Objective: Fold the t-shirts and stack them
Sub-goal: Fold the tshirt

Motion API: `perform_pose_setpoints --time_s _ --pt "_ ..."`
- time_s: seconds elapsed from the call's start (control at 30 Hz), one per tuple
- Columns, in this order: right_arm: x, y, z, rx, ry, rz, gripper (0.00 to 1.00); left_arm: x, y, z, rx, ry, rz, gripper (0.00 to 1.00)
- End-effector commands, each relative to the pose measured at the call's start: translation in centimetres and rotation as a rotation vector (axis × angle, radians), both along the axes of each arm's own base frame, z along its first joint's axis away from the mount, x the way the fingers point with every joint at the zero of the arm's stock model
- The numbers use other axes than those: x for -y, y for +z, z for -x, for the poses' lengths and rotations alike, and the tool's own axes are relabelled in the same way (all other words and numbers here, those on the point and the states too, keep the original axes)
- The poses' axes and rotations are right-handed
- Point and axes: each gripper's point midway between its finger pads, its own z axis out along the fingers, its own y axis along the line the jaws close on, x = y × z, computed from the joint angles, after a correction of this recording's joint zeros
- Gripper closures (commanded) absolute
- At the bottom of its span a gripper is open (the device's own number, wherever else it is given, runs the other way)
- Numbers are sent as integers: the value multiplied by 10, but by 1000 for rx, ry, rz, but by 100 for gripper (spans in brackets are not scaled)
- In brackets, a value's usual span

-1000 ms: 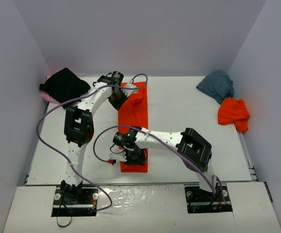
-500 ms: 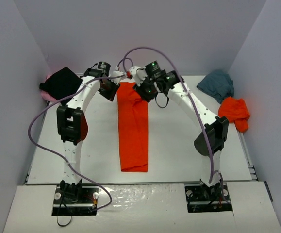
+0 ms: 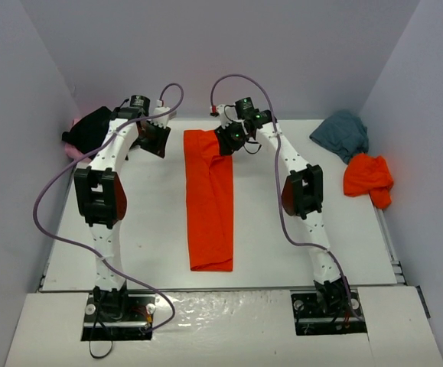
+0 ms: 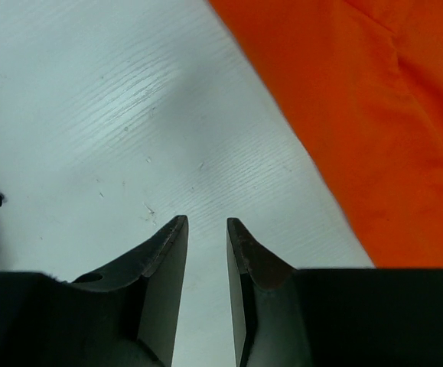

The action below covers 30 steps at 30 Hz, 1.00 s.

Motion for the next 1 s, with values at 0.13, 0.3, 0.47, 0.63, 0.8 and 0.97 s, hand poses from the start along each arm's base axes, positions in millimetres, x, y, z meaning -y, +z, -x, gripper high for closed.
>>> perform_pose_setpoints --time_s 0.13,0.3,0.47,0.63,0.8,0.97 --pt "-11 41 -38 121 -24 -170 64 12 53 3 120 -26 63 75" --pt "12 39 -74 144 -168 -240 63 12 49 5 104 -35 60 75" --pt "23 10 -85 57 -252 -288 63 11 49 8 104 -40 54 75" --pt "21 -5 -87 18 -251 -321 65 11 48 8 101 -41 51 75" --pt "15 -12 -85 -8 -228 -349 68 9 47 8 99 -44 42 75" --pt "5 -3 -77 -62 -197 -423 69 9 43 9 93 -48 43 75"
